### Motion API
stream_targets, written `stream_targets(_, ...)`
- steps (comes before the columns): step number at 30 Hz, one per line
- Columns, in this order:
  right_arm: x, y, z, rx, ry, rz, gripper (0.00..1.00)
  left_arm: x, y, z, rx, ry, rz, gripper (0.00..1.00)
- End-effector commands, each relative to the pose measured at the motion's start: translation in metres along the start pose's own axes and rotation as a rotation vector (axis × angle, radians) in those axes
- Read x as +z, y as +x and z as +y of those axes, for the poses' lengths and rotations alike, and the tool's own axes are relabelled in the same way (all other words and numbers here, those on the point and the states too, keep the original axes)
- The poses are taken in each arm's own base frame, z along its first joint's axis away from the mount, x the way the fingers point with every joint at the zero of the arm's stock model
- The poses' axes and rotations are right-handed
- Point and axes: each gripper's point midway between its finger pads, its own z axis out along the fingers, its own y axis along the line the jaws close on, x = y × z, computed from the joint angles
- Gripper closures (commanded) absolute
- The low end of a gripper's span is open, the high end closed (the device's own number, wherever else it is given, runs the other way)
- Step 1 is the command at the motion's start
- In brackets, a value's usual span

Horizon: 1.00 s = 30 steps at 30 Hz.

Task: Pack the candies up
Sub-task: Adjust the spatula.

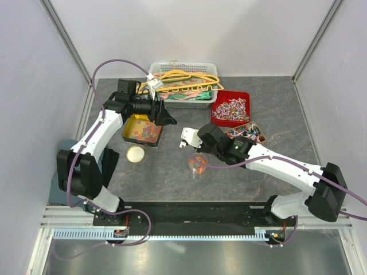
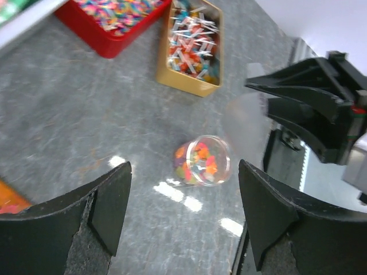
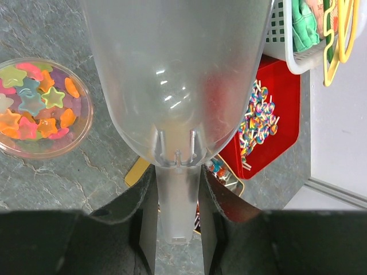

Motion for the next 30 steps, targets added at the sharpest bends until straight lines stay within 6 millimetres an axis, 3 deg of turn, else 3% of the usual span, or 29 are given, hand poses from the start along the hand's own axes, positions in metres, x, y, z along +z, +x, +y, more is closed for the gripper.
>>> stream_targets(1,-0.002,-0.021,-0.017,0.044,0.043,-0.057,1.0,0.011,0.004,-0.033,0.006,0.128,0.018,0.19)
stream_targets(8,-0.001,-0.021,-0.02,0.044,0.066,-0.058,1.0,0.017,0.012,-0.042,0.003,0.177,0.037,0.23)
stream_targets(19,-0.033,-0.046,-0.033,0.089,0.035,-0.172,1.0,0.044,0.044,-0.009,-0.018,0.066,0.129,0.44)
stream_targets(26,-0.056,-0.047,-0.029,0.098,-0.003,-0.247,1.0,0.053,0.056,0.003,-0.036,0.042,0.164,0.44)
stream_targets(30,-0.054,-0.042,-0.028,0.093,0.008,-0.241,1.0,0.056,0.057,0.003,-0.032,0.045,0.171,0.43)
